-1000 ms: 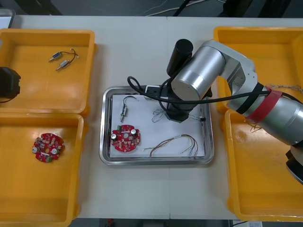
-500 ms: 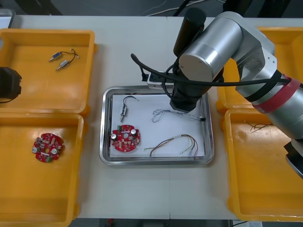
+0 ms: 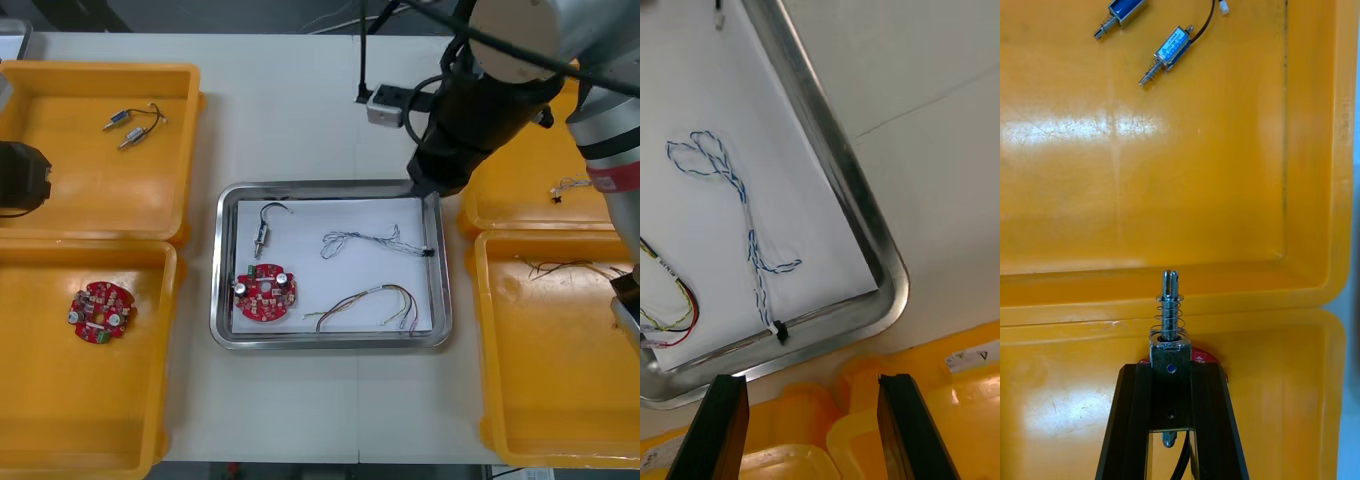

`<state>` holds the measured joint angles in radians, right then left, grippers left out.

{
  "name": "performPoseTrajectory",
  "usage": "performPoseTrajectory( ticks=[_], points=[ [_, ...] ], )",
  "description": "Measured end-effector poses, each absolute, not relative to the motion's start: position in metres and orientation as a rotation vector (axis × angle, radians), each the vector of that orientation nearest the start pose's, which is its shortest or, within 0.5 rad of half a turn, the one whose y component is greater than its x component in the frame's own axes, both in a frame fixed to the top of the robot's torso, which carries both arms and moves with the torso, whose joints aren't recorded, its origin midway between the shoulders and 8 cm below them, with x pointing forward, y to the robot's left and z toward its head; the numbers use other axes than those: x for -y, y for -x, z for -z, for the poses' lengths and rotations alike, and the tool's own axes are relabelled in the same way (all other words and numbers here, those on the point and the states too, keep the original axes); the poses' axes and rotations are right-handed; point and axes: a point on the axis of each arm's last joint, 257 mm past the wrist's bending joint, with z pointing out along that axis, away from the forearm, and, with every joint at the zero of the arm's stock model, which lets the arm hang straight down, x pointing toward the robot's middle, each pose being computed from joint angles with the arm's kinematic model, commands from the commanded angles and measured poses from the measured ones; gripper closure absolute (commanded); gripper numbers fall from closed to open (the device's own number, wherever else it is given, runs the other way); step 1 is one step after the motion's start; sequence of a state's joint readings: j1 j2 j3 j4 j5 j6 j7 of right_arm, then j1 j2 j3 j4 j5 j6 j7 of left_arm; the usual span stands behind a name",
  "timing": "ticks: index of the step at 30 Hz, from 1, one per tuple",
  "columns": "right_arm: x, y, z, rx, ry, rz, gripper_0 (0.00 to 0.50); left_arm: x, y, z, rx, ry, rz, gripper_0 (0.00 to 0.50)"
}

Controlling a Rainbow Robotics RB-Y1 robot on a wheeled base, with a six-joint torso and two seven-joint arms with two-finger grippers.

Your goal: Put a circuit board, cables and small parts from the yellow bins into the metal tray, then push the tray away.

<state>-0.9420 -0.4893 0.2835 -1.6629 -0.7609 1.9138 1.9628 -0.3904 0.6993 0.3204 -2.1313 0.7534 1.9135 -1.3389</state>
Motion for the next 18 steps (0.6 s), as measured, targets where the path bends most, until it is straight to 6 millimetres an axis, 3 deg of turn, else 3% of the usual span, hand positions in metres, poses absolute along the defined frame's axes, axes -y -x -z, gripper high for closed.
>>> performPoseTrajectory(
  ticks=[5,9,14,18],
  points=[
    [0.138,-0.504,0.097,-2.429,1.119,0.004,0.000,-0.347,-0.436,0.099,-2.488,-0.046,0.011,0.500],
    [0.145,-0.509,0.083,-2.441,0.988,-0.032,0.000,-0.338,-0.436,0.100,-2.476,-0.095,-0.043,0.500],
    [0.161,-0.517,0.070,-2.497,0.725,-0.076,0.000,-0.313,-0.432,0.110,-2.486,-0.184,-0.079,0.500],
    [0.177,-0.522,0.063,-2.509,0.621,-0.073,0.000,-0.297,-0.428,0.118,-2.505,-0.125,-0.044,0.500]
  ],
)
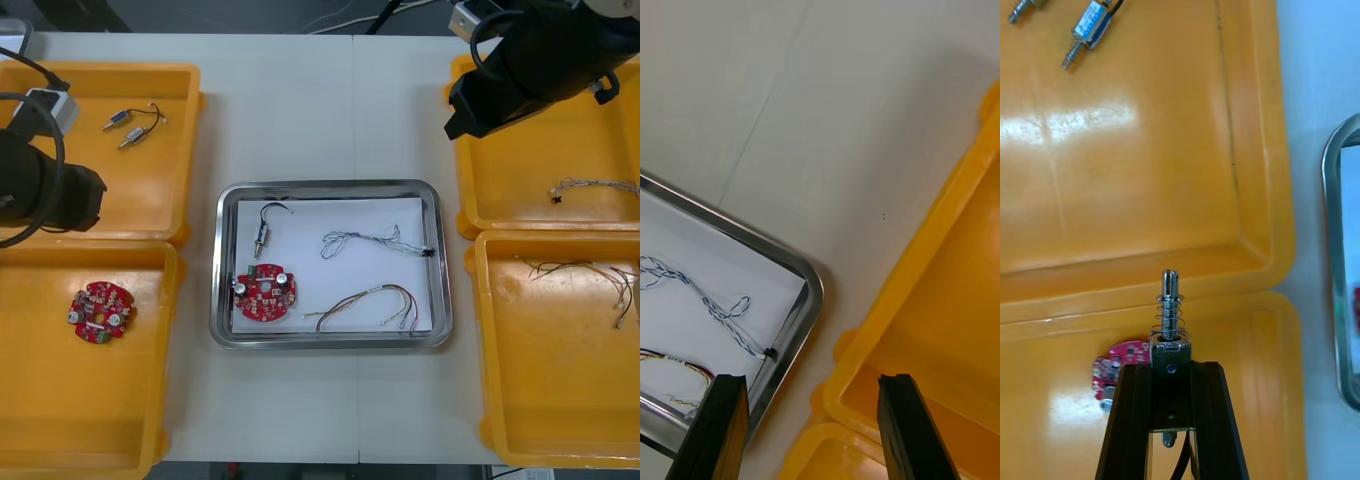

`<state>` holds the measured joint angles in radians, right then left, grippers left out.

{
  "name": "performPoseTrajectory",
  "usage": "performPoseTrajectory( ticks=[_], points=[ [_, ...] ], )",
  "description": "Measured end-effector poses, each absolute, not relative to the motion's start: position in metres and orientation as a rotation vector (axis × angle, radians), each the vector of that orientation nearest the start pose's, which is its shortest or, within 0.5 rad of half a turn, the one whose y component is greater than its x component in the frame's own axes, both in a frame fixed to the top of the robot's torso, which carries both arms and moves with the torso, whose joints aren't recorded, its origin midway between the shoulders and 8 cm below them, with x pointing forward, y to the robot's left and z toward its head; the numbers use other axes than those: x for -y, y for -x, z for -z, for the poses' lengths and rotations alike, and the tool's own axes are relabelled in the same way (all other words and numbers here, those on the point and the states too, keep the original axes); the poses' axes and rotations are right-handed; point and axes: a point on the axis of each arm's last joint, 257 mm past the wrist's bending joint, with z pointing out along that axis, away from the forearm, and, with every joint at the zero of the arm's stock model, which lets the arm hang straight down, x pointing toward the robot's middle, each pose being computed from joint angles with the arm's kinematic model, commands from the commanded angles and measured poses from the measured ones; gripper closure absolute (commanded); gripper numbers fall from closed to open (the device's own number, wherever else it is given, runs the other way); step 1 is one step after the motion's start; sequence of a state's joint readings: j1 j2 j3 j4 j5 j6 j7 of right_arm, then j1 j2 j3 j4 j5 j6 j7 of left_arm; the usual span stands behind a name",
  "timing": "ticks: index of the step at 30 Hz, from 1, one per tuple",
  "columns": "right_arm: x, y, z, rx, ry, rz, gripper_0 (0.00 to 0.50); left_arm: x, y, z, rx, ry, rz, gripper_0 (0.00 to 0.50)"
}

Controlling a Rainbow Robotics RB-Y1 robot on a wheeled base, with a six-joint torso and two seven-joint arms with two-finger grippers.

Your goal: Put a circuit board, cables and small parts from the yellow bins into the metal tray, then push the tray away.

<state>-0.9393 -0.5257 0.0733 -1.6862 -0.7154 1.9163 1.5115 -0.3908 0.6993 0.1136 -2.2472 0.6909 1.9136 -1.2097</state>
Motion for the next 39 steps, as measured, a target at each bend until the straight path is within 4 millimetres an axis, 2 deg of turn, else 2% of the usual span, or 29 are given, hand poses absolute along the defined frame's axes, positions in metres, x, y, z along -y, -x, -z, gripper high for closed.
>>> performPoseTrajectory(
  ticks=[8,17,22,31,39],
  points=[
    [0.225,-0.523,0.066,-2.566,0.320,-0.115,0.000,-0.260,-0.423,0.131,-2.525,0.087,0.041,0.500],
    [0.286,-0.517,0.071,-2.586,0.166,-0.080,0.000,-0.216,-0.432,0.130,-2.502,-0.064,-0.018,0.500],
    [0.313,-0.512,0.074,-2.595,0.098,-0.058,0.000,-0.192,-0.442,0.129,-2.484,-0.085,-0.018,0.500],
    [0.352,-0.502,0.083,-2.602,-0.031,-0.055,0.000,-0.161,-0.455,0.142,-2.501,-0.097,-0.036,0.500],
    [0.376,-0.498,0.088,-2.598,-0.121,-0.031,0.000,-0.131,-0.467,0.148,-2.500,-0.120,-0.011,0.500]
  ],
)
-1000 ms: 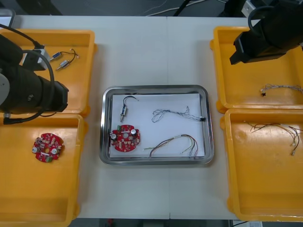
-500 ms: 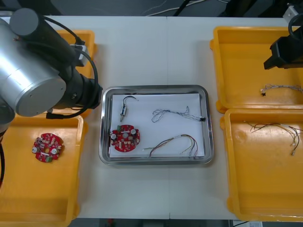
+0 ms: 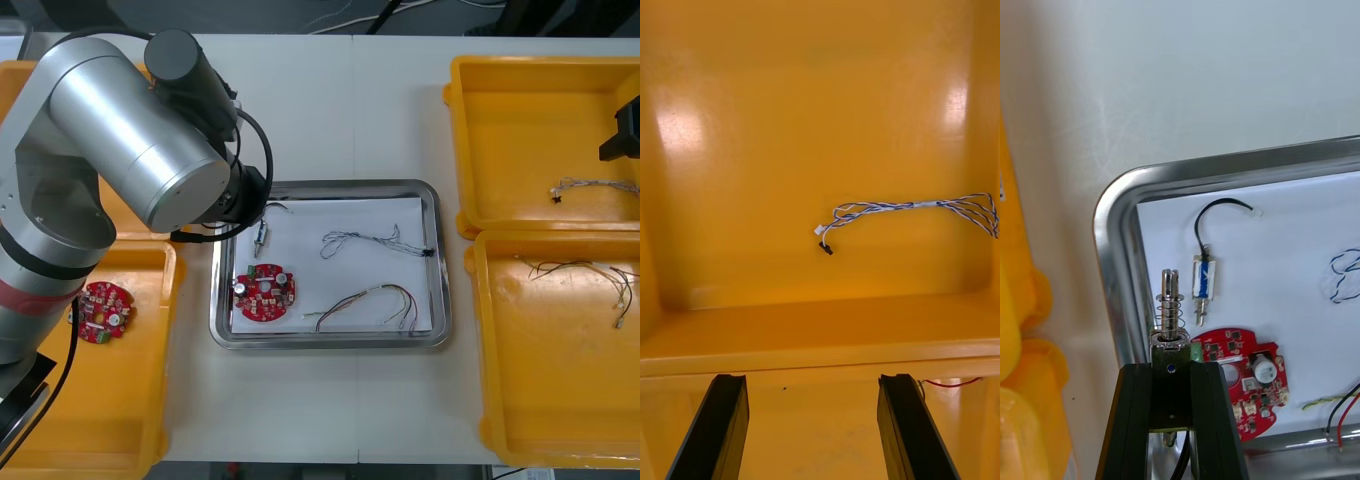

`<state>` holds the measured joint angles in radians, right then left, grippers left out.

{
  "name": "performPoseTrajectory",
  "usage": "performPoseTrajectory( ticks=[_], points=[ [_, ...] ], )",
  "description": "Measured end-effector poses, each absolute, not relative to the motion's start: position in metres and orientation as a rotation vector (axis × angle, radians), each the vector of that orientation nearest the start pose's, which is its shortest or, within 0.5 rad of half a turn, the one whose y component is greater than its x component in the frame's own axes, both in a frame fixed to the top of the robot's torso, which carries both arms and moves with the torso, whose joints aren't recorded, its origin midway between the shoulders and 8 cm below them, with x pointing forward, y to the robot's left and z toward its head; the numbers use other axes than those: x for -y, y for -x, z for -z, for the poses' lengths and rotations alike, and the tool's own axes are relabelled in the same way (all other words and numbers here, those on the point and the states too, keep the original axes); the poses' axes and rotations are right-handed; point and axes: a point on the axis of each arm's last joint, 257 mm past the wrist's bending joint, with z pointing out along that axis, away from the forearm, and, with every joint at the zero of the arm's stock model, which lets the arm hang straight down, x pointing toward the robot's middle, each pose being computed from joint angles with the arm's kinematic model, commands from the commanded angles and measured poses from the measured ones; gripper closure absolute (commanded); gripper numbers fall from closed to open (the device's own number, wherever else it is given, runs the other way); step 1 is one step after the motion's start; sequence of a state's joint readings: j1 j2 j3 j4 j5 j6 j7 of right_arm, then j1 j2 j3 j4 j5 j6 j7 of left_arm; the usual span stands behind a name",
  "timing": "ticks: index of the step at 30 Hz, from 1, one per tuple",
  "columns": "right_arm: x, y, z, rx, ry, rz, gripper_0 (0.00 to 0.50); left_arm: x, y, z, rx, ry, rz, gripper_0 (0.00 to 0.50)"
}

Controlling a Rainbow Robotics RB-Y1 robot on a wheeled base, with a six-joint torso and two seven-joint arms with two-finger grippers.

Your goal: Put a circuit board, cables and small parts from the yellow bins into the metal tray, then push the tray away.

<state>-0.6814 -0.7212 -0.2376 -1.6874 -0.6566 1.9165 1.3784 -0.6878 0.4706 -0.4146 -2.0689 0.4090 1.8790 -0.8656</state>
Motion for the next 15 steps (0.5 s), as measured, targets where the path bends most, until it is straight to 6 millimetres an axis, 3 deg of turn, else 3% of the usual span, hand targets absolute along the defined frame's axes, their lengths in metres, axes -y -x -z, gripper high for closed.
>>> performPoseTrajectory(
  ticks=[15],
  points=[
    [0.391,-0.495,0.101,-2.636,-0.195,-0.059,0.000,-0.087,-0.497,0.168,-2.450,-0.175,0.039,0.500]
  ],
)
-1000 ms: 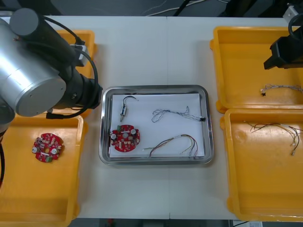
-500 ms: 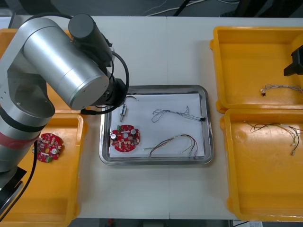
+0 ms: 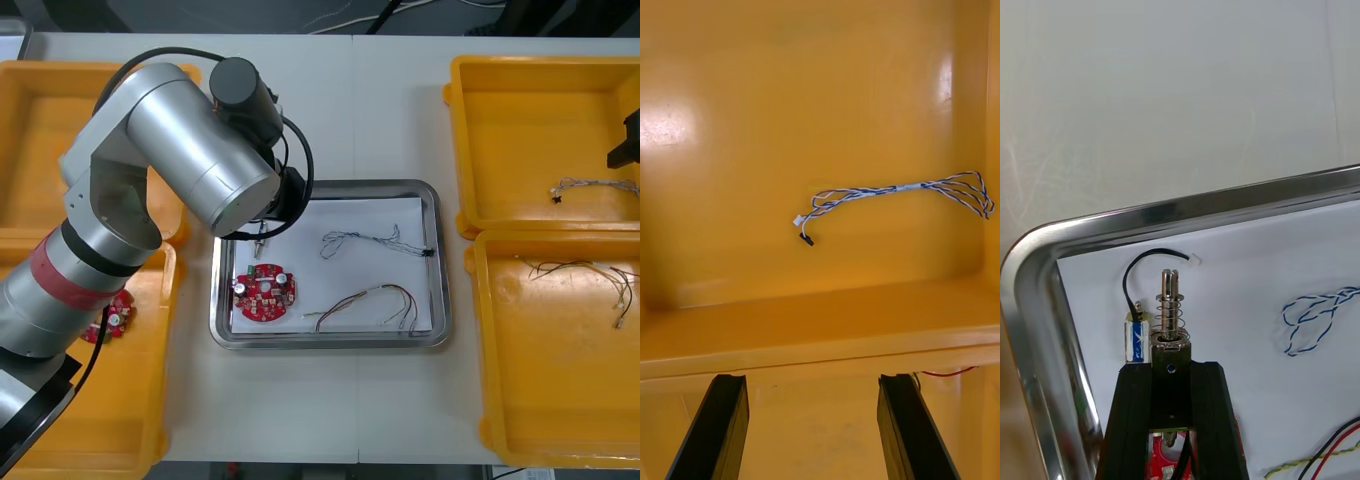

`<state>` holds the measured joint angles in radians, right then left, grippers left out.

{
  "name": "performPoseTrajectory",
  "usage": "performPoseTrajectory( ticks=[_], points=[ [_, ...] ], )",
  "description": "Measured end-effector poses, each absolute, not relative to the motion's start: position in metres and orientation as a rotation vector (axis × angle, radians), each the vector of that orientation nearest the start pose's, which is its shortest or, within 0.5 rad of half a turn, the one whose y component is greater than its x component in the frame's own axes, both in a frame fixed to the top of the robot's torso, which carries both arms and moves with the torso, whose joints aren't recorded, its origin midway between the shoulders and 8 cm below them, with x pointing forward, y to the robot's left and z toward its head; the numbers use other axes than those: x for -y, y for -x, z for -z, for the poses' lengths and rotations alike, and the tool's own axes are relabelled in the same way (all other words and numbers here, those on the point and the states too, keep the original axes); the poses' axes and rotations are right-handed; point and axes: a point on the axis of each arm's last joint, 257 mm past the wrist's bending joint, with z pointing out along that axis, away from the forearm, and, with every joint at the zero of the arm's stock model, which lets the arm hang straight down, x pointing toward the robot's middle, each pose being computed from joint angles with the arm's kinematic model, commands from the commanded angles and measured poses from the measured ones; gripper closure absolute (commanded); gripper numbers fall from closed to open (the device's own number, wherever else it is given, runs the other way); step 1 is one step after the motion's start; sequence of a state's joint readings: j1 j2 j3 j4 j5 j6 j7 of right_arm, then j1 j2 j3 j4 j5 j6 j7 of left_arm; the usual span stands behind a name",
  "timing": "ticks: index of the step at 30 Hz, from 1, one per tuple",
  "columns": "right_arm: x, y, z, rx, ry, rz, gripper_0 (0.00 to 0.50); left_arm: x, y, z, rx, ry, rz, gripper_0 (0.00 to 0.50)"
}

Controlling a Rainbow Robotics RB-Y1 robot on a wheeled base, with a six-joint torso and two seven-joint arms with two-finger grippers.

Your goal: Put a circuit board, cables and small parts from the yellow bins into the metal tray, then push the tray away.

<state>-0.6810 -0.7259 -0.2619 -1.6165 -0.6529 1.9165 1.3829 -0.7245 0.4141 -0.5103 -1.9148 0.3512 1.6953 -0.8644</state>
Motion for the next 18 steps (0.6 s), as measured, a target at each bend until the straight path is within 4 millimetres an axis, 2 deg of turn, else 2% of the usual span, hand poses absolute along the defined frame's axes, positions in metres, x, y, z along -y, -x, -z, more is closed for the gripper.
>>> performPoseTrajectory(
  ticks=[9,18],
  points=[
    [0.407,-0.490,0.111,-2.688,-0.144,-0.045,0.000,-0.080,-0.502,0.184,-2.456,-0.181,0.029,0.500],
    [0.412,-0.490,0.113,-2.693,-0.147,-0.058,0.000,-0.076,-0.502,0.192,-2.460,-0.202,0.026,0.500]
  ],
)
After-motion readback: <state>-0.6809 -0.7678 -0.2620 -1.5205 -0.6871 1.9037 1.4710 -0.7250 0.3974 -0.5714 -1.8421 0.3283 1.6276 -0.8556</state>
